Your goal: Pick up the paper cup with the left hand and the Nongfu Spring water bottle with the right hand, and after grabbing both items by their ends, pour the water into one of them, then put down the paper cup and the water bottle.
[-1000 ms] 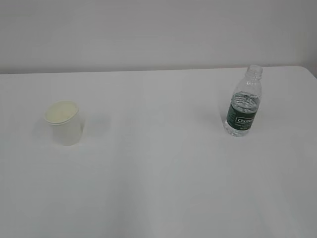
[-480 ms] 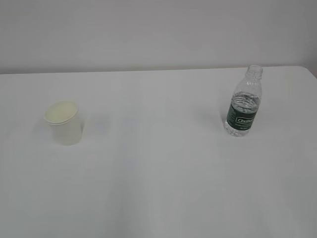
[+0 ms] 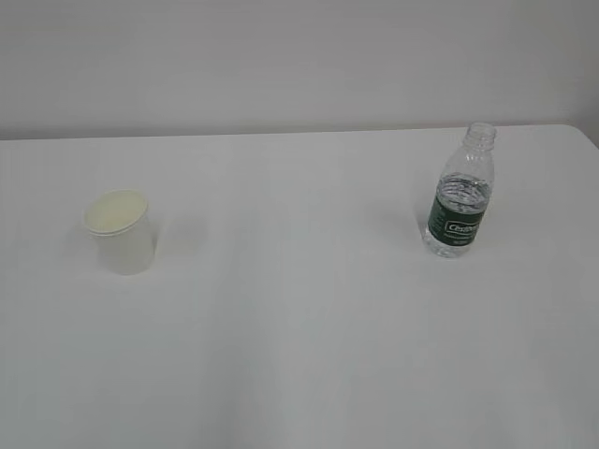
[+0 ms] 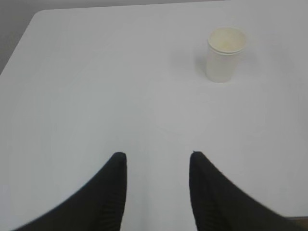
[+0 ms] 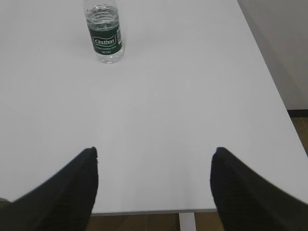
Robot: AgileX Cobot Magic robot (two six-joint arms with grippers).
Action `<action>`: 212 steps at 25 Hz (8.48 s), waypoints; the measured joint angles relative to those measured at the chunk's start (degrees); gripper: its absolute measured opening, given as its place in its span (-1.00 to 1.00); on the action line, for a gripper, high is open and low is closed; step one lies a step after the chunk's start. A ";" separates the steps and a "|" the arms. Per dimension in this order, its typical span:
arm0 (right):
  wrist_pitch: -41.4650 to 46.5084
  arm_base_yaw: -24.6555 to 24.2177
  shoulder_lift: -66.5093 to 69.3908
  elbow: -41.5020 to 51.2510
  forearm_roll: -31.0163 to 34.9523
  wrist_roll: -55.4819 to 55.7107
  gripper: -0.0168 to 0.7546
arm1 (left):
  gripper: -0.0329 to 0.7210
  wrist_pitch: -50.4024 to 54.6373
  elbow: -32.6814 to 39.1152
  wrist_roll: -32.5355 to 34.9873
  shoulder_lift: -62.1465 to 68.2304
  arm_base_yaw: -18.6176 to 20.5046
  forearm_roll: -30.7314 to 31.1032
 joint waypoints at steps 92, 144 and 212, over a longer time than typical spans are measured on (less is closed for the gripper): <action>-66.74 0.11 35.80 4.55 4.74 2.18 0.44 | 0.54 -76.55 13.79 0.00 38.48 -10.34 -7.54; -130.08 10.12 98.00 17.27 -6.64 5.05 0.47 | 0.45 -128.04 22.32 -7.06 95.42 -14.61 6.25; -130.30 10.12 127.92 -15.68 -1.71 2.97 0.64 | 0.61 -128.21 21.05 -7.03 99.61 -14.61 7.85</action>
